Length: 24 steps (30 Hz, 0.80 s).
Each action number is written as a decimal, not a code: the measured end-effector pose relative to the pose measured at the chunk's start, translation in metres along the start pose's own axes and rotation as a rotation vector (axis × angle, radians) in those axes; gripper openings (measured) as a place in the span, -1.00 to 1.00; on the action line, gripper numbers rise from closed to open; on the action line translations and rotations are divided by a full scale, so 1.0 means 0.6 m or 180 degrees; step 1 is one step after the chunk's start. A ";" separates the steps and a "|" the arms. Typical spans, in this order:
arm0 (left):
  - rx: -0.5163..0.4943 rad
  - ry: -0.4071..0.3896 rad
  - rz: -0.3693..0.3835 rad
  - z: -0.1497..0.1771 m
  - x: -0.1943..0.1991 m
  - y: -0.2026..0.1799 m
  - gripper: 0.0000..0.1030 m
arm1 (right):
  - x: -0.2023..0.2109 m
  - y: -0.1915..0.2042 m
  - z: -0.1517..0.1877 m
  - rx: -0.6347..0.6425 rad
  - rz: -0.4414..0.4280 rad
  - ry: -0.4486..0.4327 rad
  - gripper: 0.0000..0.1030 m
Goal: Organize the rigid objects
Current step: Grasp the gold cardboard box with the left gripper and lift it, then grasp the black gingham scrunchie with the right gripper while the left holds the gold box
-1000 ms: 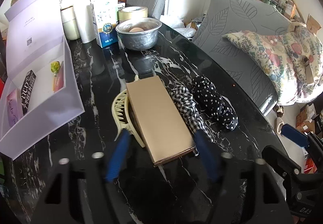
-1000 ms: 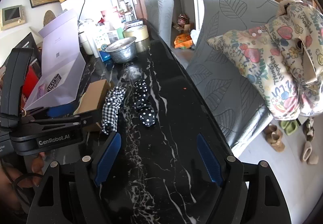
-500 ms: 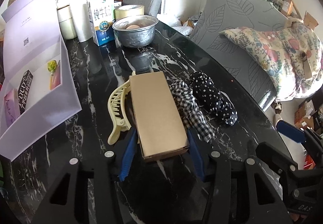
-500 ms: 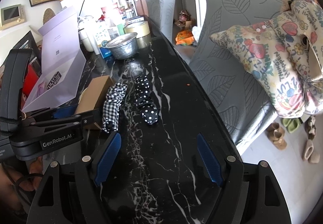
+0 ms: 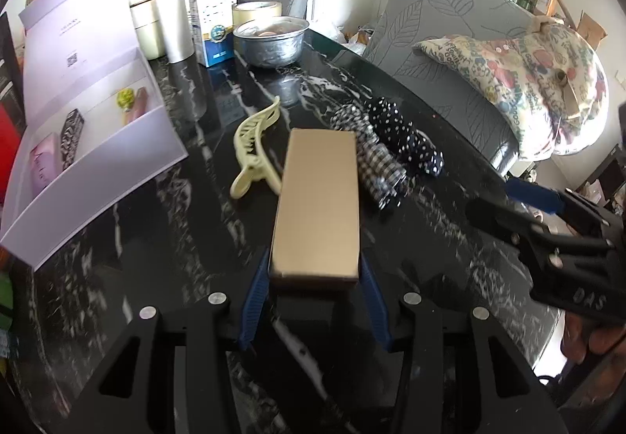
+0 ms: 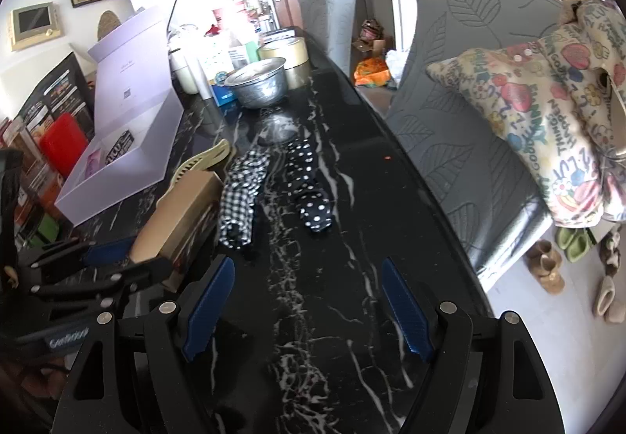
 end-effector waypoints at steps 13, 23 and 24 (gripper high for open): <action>0.0137 0.0267 0.0115 0.001 -0.020 0.010 -0.10 | -0.017 0.025 -0.004 0.0110 -0.0126 0.0050 0.52; 0.0055 0.0349 0.0094 -0.025 -0.046 0.002 -0.09 | -0.015 0.024 -0.019 0.0162 -0.0024 0.0022 0.52; 0.0068 0.0352 0.0113 -0.027 -0.048 0.003 -0.09 | -0.016 0.024 -0.020 0.0164 -0.0020 0.0025 0.52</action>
Point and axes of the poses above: each gripper's, at about its wrist camera, not at the fingertips, and x roughly against the way its jaws point, y to its left, z to its underside, the point moved 6 cm from there along -x, roughly the way its jaws point, and after that the axes turned 13 degrees about y, right-handed, at the moved point
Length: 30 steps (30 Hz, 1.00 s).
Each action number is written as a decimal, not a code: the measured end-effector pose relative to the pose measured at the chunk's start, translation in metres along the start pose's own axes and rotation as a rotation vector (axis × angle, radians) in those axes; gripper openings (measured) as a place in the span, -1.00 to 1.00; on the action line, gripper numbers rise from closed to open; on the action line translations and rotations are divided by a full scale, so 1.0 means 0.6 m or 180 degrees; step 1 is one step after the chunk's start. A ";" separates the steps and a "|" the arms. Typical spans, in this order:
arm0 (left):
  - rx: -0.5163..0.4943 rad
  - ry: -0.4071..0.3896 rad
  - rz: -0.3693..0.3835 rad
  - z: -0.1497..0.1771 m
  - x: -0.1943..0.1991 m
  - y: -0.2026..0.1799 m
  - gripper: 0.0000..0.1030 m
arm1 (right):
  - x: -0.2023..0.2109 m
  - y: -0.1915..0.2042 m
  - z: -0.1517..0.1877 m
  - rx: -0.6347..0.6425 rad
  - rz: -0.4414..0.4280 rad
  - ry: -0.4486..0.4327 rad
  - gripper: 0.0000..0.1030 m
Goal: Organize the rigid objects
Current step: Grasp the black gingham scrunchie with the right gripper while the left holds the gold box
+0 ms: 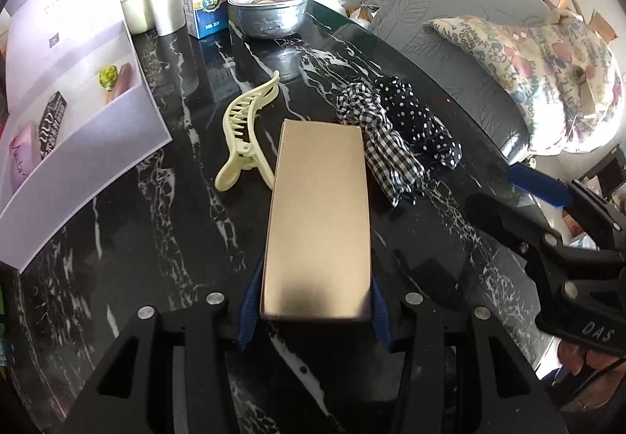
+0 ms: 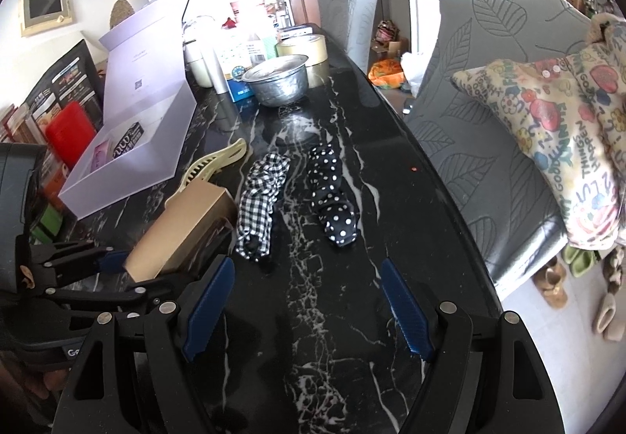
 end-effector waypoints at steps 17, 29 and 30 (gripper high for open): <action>-0.0045 -0.0317 -0.0034 -0.021 0.018 0.028 -0.12 | -0.045 0.037 -0.033 0.0179 -0.0128 0.0167 0.14; 0.0085 -0.0342 -0.0158 0.005 0.040 0.076 -0.14 | -0.091 0.072 -0.067 0.0308 -0.0174 0.0237 -0.06; 0.0092 -0.0345 -0.0163 0.007 0.042 0.078 -0.14 | -0.095 0.073 -0.069 0.0305 -0.0169 0.0248 -0.13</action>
Point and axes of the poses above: each gripper's, at about its wrist camera, not at the fingertips, and x roughly against the way its jaws point, y to its left, z to its underside, the point moved 6 cm from there along -x, roughly the way its jaws point, and after that the axes turned 13 degrees about y, right-handed, at the moved point
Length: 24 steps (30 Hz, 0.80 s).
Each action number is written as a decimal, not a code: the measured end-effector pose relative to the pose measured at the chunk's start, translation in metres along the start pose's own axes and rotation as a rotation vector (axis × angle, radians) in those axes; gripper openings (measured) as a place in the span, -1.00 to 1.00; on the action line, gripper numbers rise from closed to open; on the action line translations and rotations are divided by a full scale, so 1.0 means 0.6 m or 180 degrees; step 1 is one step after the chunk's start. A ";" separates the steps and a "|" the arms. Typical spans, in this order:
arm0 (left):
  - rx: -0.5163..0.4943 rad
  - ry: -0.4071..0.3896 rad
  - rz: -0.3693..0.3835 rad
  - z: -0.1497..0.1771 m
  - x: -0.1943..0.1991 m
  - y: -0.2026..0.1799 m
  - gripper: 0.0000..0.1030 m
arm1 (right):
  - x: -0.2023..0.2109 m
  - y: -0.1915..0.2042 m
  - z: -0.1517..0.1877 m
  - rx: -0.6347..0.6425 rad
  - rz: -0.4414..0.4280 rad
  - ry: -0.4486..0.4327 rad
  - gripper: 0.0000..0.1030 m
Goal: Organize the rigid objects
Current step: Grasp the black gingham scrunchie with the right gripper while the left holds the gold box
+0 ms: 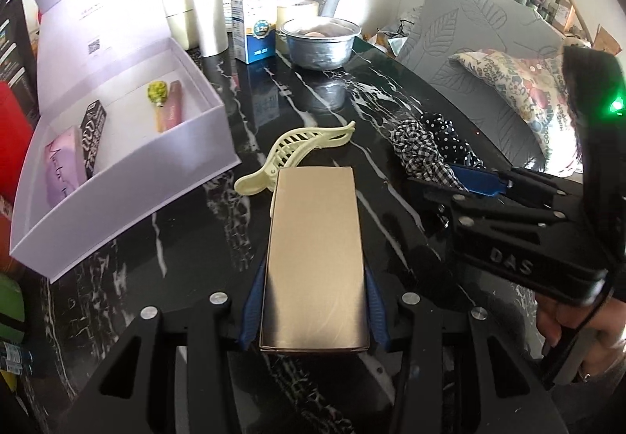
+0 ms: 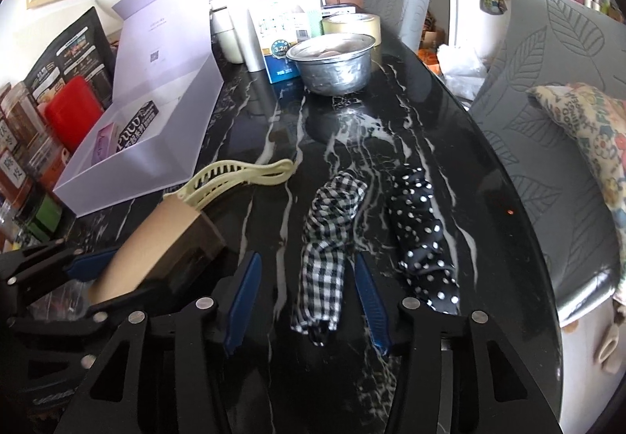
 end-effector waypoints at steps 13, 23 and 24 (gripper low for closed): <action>0.0074 -0.0049 0.0041 0.027 0.020 0.007 -0.14 | 0.010 0.009 0.019 0.0034 0.0104 -0.0067 -0.67; 0.0161 -0.0115 0.0017 0.060 0.045 0.020 -0.14 | 0.034 0.037 0.055 0.0069 0.0058 -0.0076 -0.67; 0.0171 -0.0132 0.0007 0.065 0.050 0.022 -0.14 | 0.036 0.042 0.059 0.0075 0.0053 -0.0079 -0.67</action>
Point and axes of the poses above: each gripper's, at about its wrist camera, not at the fingertips, and x roughly against the way its jaws point, y to its left, z to its underside, the point moved 6 cm from there along -x, roughly the way its jaws point, and after that the axes turned 13 degrees about y, right-handed, at the moved point
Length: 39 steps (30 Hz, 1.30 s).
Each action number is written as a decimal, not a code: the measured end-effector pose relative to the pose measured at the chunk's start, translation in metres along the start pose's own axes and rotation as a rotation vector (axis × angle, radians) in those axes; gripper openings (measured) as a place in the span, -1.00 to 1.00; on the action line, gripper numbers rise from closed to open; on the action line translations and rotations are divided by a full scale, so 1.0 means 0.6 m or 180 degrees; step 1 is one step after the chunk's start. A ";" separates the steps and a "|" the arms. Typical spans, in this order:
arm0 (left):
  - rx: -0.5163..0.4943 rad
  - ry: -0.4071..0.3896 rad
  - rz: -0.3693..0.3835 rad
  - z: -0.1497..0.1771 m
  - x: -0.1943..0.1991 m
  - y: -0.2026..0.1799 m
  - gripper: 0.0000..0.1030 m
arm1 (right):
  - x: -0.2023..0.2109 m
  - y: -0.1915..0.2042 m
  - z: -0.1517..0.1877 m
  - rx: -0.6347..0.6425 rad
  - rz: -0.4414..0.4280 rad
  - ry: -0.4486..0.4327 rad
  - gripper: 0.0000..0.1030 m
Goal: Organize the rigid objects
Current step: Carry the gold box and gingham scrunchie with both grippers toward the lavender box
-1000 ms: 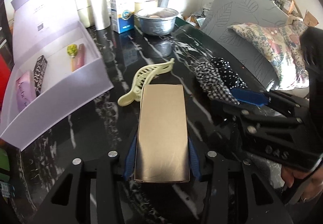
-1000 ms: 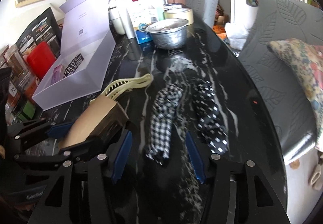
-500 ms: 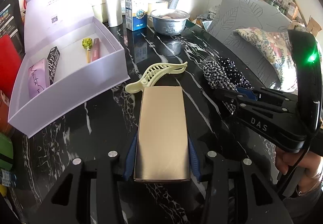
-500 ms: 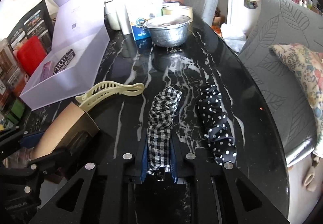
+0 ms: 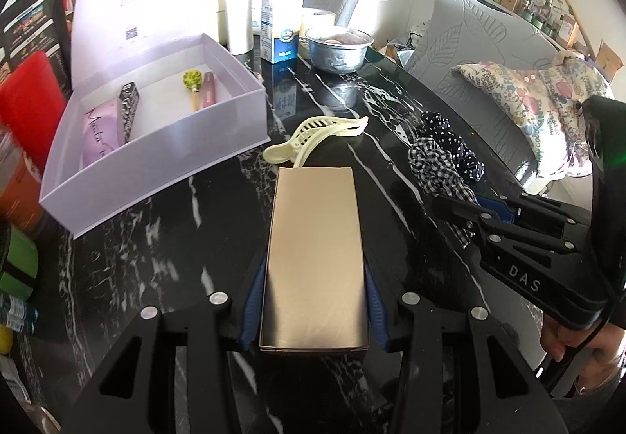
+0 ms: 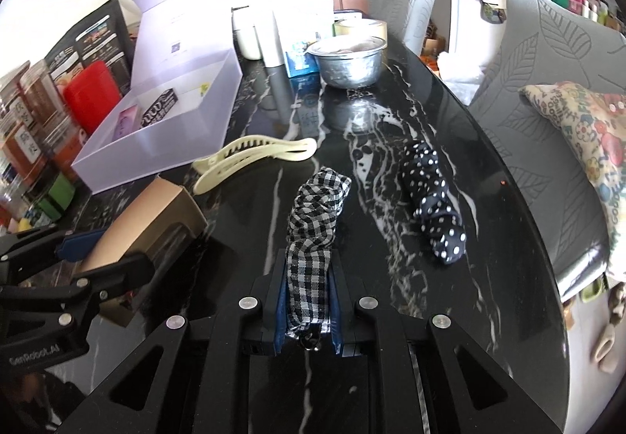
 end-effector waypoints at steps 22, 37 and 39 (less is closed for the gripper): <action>0.0344 -0.0227 -0.0196 0.098 0.071 0.073 -0.14 | 0.040 0.131 0.053 0.0434 -0.0139 -0.0116 -0.67; 0.0725 -0.0343 -0.0386 0.160 0.111 0.131 -0.14 | 0.054 0.221 0.083 0.0851 -0.0341 -0.0144 -0.66; 0.0796 -0.0359 -0.0409 0.165 0.116 0.141 -0.14 | 0.054 0.233 0.086 0.0907 -0.0364 -0.0138 -0.66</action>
Point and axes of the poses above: each gripper's, at about its wrist camera, not at the fingertips, and x roughly against the way its jaws point, y to its left, z to its underside, the point moved 6 cm from there along -x, roughly the way its jaws point, and after that the axes turned 13 degrees about y, right-handed, at the moved point
